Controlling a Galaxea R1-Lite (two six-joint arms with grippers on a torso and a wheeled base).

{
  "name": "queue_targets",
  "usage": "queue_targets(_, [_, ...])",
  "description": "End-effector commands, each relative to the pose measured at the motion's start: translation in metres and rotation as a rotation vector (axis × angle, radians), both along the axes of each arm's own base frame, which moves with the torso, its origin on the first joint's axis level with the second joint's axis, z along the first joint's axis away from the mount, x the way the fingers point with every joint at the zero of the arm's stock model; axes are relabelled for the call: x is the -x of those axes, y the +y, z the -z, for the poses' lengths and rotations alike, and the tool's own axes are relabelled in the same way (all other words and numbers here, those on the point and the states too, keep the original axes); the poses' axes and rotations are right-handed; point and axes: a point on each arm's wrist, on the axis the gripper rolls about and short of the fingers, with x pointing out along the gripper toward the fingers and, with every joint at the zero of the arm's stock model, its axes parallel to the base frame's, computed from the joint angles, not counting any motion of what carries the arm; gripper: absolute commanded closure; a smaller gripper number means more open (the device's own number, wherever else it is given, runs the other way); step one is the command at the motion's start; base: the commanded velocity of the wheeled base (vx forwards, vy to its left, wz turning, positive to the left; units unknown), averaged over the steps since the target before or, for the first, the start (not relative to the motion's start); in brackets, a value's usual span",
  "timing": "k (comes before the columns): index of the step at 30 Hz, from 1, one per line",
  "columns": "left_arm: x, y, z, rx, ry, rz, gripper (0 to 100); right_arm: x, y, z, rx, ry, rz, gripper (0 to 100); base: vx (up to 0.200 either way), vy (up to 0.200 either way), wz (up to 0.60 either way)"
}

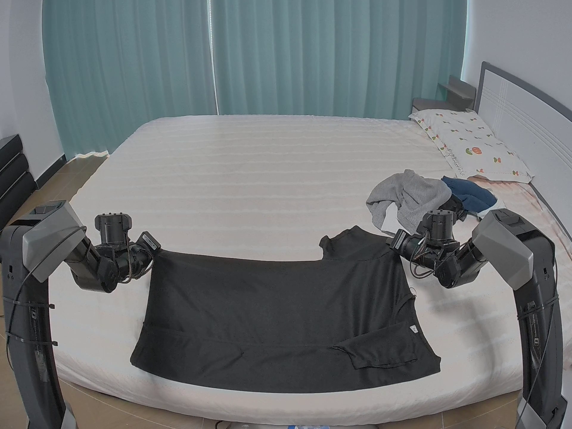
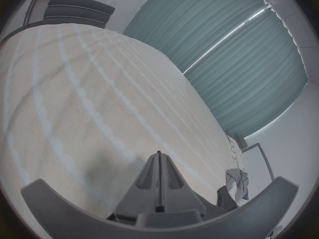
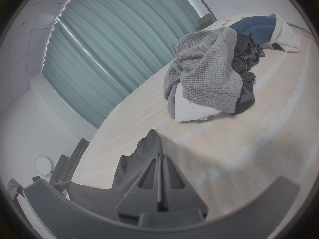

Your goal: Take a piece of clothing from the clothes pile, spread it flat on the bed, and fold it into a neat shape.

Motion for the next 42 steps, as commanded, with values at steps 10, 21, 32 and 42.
queue_targets(10, [0.009, 0.01, -0.017, 0.019, -0.024, 0.018, 100, 0.003, 0.002, 0.004, 0.022, -0.055, -0.009, 100, 0.0, 0.0, 0.0])
queue_targets(21, [0.009, 0.013, -0.016, 0.02, -0.021, 0.011, 100, 0.011, -0.002, 0.007, 0.03, -0.084, -0.018, 100, 0.0, 0.0, 0.0])
queue_targets(32, [0.01, 0.016, -0.016, 0.01, -0.019, 0.009, 100, 0.023, -0.009, -0.001, 0.017, -0.058, -0.048, 100, 0.0, 0.0, 0.0])
queue_targets(42, [0.013, 0.019, -0.012, -0.04, -0.011, 0.042, 100, 0.03, -0.015, -0.016, -0.008, -0.077, -0.071, 100, 0.0, 0.0, 0.0])
